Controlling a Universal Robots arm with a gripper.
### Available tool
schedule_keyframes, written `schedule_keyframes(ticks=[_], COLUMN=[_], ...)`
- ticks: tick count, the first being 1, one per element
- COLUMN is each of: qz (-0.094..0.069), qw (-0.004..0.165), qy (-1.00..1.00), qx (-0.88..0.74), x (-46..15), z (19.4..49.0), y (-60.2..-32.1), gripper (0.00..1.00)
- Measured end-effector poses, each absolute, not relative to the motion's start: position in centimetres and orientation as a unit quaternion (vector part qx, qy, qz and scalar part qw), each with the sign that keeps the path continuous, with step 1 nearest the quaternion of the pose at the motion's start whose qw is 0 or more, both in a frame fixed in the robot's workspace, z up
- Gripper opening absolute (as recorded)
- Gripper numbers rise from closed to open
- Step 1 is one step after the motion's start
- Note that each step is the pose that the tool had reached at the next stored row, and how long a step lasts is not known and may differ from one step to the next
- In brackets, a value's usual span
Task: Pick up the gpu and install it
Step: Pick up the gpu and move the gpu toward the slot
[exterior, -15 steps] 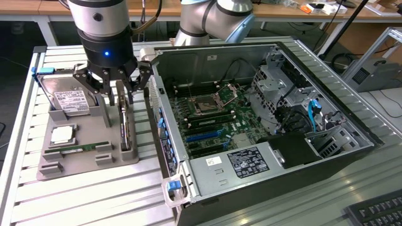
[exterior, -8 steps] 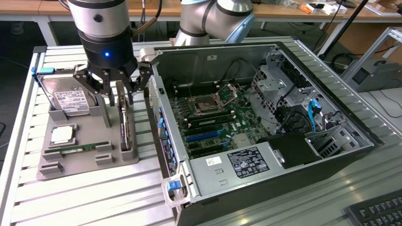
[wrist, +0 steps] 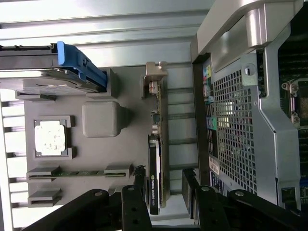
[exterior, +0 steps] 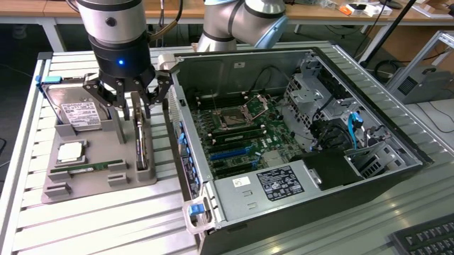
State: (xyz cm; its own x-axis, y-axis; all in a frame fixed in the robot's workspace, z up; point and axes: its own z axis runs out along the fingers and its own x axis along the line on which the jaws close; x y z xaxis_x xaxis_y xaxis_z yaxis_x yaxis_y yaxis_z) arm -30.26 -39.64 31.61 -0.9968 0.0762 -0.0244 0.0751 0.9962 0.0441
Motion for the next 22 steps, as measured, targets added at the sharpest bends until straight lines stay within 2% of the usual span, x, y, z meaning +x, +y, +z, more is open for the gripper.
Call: schedule_keyframes(ticks=[22], qz=[0.022], qw=[0.013], qy=[0.999], qx=[0.038], x=[-30.26], z=[30.89], y=[-39.64], gripper=[0.44])
